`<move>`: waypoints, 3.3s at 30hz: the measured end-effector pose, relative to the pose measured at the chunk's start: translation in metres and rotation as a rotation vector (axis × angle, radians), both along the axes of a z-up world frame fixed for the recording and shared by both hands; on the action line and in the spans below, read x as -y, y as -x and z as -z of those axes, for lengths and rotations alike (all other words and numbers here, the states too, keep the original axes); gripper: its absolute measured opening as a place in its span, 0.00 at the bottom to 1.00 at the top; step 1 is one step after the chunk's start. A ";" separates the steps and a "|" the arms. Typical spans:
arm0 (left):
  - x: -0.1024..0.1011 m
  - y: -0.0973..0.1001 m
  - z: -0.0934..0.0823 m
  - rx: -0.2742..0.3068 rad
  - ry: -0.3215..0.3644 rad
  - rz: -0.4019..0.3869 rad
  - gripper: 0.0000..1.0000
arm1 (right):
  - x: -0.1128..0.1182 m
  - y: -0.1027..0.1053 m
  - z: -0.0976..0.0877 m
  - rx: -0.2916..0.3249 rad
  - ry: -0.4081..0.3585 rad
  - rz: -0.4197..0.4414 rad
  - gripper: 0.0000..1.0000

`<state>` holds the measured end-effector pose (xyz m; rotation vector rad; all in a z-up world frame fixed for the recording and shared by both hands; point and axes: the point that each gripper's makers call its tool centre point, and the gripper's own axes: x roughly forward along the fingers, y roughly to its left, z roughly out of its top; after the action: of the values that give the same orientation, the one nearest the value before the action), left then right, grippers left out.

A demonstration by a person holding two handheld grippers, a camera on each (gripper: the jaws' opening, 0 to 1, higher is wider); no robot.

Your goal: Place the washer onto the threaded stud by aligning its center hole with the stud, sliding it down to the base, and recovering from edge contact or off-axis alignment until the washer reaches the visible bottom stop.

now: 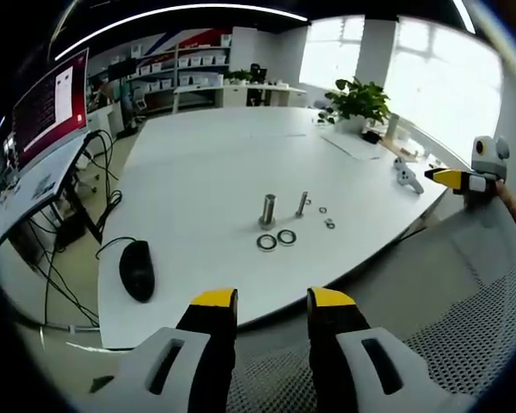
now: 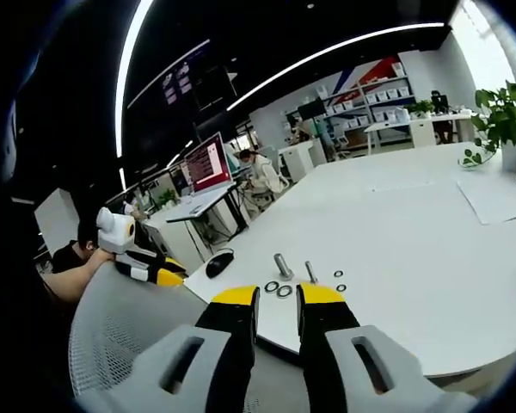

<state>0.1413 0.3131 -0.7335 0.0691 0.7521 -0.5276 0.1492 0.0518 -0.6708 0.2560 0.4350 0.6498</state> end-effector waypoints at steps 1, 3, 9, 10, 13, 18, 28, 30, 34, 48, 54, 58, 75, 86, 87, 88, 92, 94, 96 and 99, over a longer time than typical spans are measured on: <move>0.000 0.000 0.000 0.000 0.001 0.000 0.31 | 0.000 0.000 0.000 0.000 -0.001 0.002 0.20; 0.000 0.000 0.000 0.000 0.001 -0.001 0.31 | 0.000 -0.001 0.000 0.000 -0.001 0.002 0.20; 0.000 0.000 0.000 0.000 0.000 0.000 0.31 | 0.000 0.000 0.000 -0.003 0.002 -0.006 0.20; 0.000 0.000 0.000 0.000 0.000 0.000 0.31 | 0.000 0.000 0.000 -0.002 0.001 -0.007 0.20; 0.000 0.000 -0.001 0.002 0.000 0.000 0.31 | 0.000 0.000 0.000 0.000 -0.001 -0.009 0.20; -0.001 0.000 -0.001 0.002 -0.001 -0.005 0.31 | 0.001 0.000 -0.001 0.002 -0.005 -0.001 0.20; 0.000 0.000 -0.001 0.001 -0.003 -0.002 0.31 | -0.001 0.001 0.000 -0.001 0.001 -0.011 0.20; 0.000 0.001 0.000 0.000 -0.003 0.000 0.31 | -0.001 0.001 0.000 -0.002 0.002 -0.013 0.20; 0.000 0.001 0.000 -0.002 -0.004 0.002 0.31 | -0.001 0.001 0.000 -0.002 0.002 -0.014 0.20; 0.000 0.000 -0.001 0.004 -0.001 0.000 0.31 | -0.002 0.001 0.000 -0.002 0.004 -0.018 0.21; 0.000 0.000 -0.001 0.007 0.001 0.000 0.31 | -0.004 0.003 0.003 -0.011 0.019 -0.039 0.21; 0.000 0.000 -0.002 0.010 0.002 -0.002 0.31 | -0.003 0.003 0.004 -0.011 0.038 -0.036 0.22; -0.001 0.000 0.000 0.003 -0.001 -0.004 0.31 | -0.014 -0.019 -0.008 -0.009 0.085 -0.185 0.24; -0.001 -0.001 0.000 0.003 -0.002 -0.012 0.32 | -0.052 -0.059 -0.018 0.012 0.113 -0.364 0.26; -0.001 -0.001 0.000 0.002 -0.002 -0.013 0.32 | -0.056 -0.061 -0.017 0.008 0.115 -0.382 0.27; 0.000 0.000 -0.001 0.002 -0.002 -0.013 0.32 | -0.055 -0.066 -0.015 0.002 0.118 -0.393 0.27; -0.001 0.000 0.000 0.000 -0.003 -0.015 0.32 | -0.064 -0.074 -0.004 -0.009 0.158 -0.470 0.27; -0.002 0.000 0.000 0.000 -0.002 -0.017 0.32 | -0.068 -0.080 0.003 -0.018 0.171 -0.491 0.27; -0.002 -0.001 0.001 0.000 -0.002 -0.018 0.32 | -0.071 -0.083 0.009 -0.029 0.187 -0.516 0.27; -0.003 -0.001 0.001 0.001 0.000 -0.021 0.32 | -0.076 -0.089 0.022 -0.031 0.239 -0.573 0.27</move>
<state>0.1422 0.3158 -0.7341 0.0617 0.7513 -0.5071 0.2387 0.1281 -0.6925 -0.0950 0.6184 1.1441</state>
